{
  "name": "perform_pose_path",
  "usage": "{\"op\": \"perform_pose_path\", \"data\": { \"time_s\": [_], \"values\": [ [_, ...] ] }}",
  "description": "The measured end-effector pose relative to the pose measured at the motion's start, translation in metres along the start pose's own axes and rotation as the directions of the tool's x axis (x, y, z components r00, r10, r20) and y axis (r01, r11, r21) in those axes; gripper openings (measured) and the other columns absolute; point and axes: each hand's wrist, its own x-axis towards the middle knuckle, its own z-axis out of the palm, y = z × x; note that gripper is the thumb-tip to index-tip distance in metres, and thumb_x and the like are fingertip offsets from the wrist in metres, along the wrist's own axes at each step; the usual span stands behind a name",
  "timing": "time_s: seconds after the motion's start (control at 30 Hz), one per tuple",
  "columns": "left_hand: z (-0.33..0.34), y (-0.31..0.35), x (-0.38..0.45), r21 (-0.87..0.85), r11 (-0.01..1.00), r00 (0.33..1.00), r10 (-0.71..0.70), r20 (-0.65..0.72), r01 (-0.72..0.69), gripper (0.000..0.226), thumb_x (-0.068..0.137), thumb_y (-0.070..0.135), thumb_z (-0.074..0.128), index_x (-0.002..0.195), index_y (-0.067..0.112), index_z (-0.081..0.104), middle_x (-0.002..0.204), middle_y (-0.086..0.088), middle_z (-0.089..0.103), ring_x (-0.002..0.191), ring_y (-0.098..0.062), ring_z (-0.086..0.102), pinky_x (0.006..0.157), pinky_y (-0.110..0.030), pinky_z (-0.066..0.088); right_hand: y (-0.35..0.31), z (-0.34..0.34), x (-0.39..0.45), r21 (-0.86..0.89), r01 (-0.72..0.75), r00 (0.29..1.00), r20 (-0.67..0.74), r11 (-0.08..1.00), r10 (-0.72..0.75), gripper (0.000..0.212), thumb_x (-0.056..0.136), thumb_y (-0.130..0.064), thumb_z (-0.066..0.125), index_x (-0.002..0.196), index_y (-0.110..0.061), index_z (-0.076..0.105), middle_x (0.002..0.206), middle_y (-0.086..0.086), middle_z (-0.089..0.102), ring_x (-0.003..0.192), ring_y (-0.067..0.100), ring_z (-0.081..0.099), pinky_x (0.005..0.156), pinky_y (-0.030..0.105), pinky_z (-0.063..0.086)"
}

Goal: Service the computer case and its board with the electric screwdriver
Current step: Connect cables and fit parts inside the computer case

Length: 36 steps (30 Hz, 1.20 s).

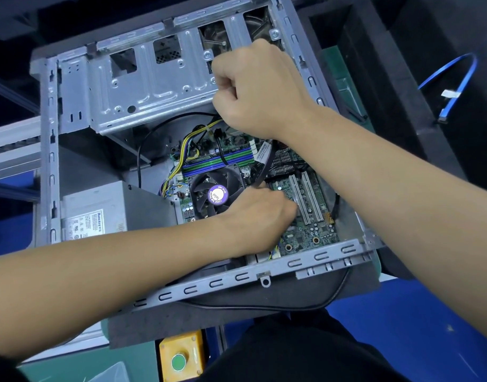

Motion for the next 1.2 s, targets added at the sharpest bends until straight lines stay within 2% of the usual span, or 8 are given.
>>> {"op": "perform_pose_path", "data": {
  "time_s": [0.23, 0.47, 0.6, 0.8, 0.9, 1.03, 1.13, 1.2],
  "values": [
    [0.0005, -0.0003, -0.0008, 0.023, 1.000, 1.000, 0.005, 0.015, -0.005, 0.042, 0.071, 0.000, 0.059, 0.057, 0.015, 0.022, 0.050, -0.001, 0.028, 0.061, -0.026, 0.042, 0.045, -0.026, 0.005, 0.0013, -0.0005, 0.0002, -0.002, -0.005, 1.000, -0.017, 1.000, 0.005, 0.006, 0.075, -0.019, 0.044, 0.073, -0.016, 0.049, 0.055, -0.009, 0.034, 0.063, 0.020, 0.040, 0.059, 0.027, 0.033],
    [0.0044, -0.0019, 0.0004, -0.045, 0.999, 1.000, 0.012, 0.006, -0.011, 0.041, 0.068, -0.003, 0.058, 0.054, 0.013, 0.023, 0.048, -0.003, 0.027, 0.048, -0.017, 0.030, 0.044, -0.025, 0.023, 0.0018, 0.0000, 0.0007, 0.007, 0.000, 1.000, -0.002, 1.000, 0.000, 0.008, 0.074, -0.021, 0.041, 0.073, -0.016, 0.048, 0.055, -0.010, 0.034, 0.061, 0.020, 0.041, 0.059, 0.027, 0.038],
    [0.0027, -0.0026, 0.0013, -0.096, 0.995, 0.998, 0.044, 0.036, -0.040, 0.036, 0.061, -0.007, 0.051, 0.055, 0.013, 0.021, 0.049, -0.003, 0.027, 0.043, -0.015, 0.024, 0.055, -0.035, 0.042, 0.0017, 0.0004, 0.0009, 0.002, -0.004, 1.000, 0.009, 1.000, 0.004, 0.010, 0.073, -0.022, 0.039, 0.073, -0.016, 0.047, 0.056, -0.010, 0.035, 0.062, 0.021, 0.042, 0.062, 0.027, 0.041],
    [0.0014, -0.0035, 0.0026, -0.053, 0.997, 0.996, 0.055, 0.071, -0.051, 0.036, 0.062, -0.008, 0.049, 0.056, 0.013, 0.020, 0.051, -0.003, 0.027, 0.043, -0.015, 0.023, 0.058, -0.036, 0.044, 0.0014, 0.0005, 0.0008, 0.003, 0.001, 1.000, -0.001, 1.000, -0.001, 0.012, 0.071, -0.023, 0.037, 0.071, -0.015, 0.046, 0.058, -0.004, 0.039, 0.060, 0.020, 0.038, 0.055, 0.027, 0.030],
    [0.0020, -0.0036, 0.0034, -0.010, 0.998, 0.996, 0.063, 0.061, -0.063, 0.040, 0.069, -0.007, 0.051, 0.057, 0.013, 0.018, 0.051, -0.002, 0.025, 0.045, -0.020, 0.029, 0.058, -0.039, 0.045, 0.0006, 0.0004, 0.0011, 0.010, -0.004, 1.000, 0.000, 1.000, 0.004, 0.012, 0.072, -0.023, 0.038, 0.071, -0.014, 0.047, 0.062, 0.000, 0.045, 0.061, 0.020, 0.040, 0.058, 0.029, 0.035],
    [0.0025, -0.0021, 0.0032, 0.016, 0.995, 0.993, 0.097, 0.066, -0.099, 0.042, 0.072, -0.006, 0.051, 0.058, 0.014, 0.016, 0.052, -0.002, 0.023, 0.051, -0.023, 0.034, 0.073, -0.048, 0.053, 0.0009, 0.0004, 0.0012, 0.022, -0.016, 1.000, 0.018, 1.000, 0.015, 0.011, 0.072, -0.022, 0.039, 0.071, -0.015, 0.047, 0.058, -0.003, 0.040, 0.060, 0.020, 0.040, 0.058, 0.029, 0.038],
    [0.0025, -0.0027, 0.0029, -0.021, 0.995, 0.991, 0.101, 0.084, -0.100, 0.036, 0.062, -0.007, 0.049, 0.057, 0.013, 0.018, 0.050, -0.003, 0.026, 0.042, -0.018, 0.025, 0.064, -0.041, 0.050, 0.0003, 0.0001, 0.0013, 0.016, -0.016, 1.000, 0.027, 1.000, 0.015, 0.011, 0.071, -0.022, 0.039, 0.070, -0.014, 0.047, 0.058, -0.001, 0.039, 0.059, 0.019, 0.038, 0.057, 0.029, 0.034],
    [0.0015, -0.0030, 0.0021, -0.052, 0.995, 0.990, 0.091, 0.105, -0.086, 0.025, 0.049, -0.005, 0.038, 0.056, 0.012, 0.021, 0.049, -0.003, 0.027, 0.041, -0.017, 0.025, 0.055, -0.034, 0.042, 0.0003, 0.0003, 0.0009, 0.014, -0.014, 1.000, 0.027, 1.000, 0.014, 0.010, 0.072, -0.021, 0.040, 0.070, -0.014, 0.047, 0.060, 0.000, 0.041, 0.059, 0.019, 0.038, 0.058, 0.029, 0.034]
  ]
}}
